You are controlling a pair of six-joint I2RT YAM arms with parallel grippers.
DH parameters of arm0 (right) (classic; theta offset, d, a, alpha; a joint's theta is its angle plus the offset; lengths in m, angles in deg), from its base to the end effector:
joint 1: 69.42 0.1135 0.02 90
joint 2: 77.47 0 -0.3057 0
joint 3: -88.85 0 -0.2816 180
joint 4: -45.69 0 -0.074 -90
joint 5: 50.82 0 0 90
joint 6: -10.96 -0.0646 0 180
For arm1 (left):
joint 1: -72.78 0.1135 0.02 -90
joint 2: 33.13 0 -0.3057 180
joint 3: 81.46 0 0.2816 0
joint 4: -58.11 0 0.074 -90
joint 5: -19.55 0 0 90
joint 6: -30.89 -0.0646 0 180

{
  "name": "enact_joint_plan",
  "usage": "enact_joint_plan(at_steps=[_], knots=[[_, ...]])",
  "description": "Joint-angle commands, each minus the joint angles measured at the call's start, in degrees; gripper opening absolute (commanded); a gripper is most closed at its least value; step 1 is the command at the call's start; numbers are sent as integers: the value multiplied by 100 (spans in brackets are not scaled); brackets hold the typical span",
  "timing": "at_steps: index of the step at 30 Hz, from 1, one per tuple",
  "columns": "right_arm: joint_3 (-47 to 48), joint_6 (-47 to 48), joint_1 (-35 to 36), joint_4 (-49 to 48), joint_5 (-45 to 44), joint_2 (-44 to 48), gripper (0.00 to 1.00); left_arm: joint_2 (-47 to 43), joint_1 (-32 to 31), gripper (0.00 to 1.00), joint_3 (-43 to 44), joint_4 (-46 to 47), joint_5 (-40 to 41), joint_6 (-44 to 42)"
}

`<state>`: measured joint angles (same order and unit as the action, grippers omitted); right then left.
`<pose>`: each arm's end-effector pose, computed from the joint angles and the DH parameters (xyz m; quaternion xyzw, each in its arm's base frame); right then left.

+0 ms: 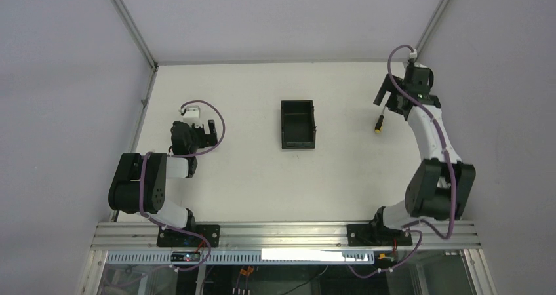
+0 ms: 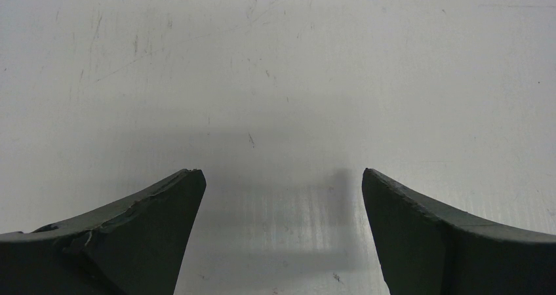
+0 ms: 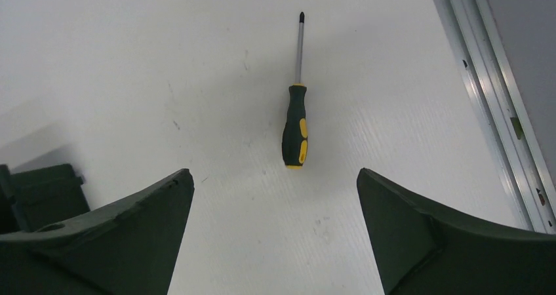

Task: Put the screwdriver in the bin

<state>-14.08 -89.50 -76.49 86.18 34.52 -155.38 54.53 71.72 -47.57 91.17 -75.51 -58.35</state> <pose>0.3382 -0.0472 0.3169 0.1553 0.8972 -0.0248 0.4126 0.3032 -0.0113 0.1429 0.0272 0.8218 -0.0453 0.5673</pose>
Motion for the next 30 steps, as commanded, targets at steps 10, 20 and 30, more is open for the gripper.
enact_joint_plan(at_steps=[10, 20, 30], knots=[[2273, 256, -171, 1200, 156, -3562, 75, -121, 1, 99, -5, 157, -24, 4], [2146, 351, -172, 970, -75, -3750, 12, -121, 2, 99, -5, 158, -21, 4], [2157, 995, -15, 796, 1103, -2009, 3, -124, 1, 99, -3, 159, -22, 4]])
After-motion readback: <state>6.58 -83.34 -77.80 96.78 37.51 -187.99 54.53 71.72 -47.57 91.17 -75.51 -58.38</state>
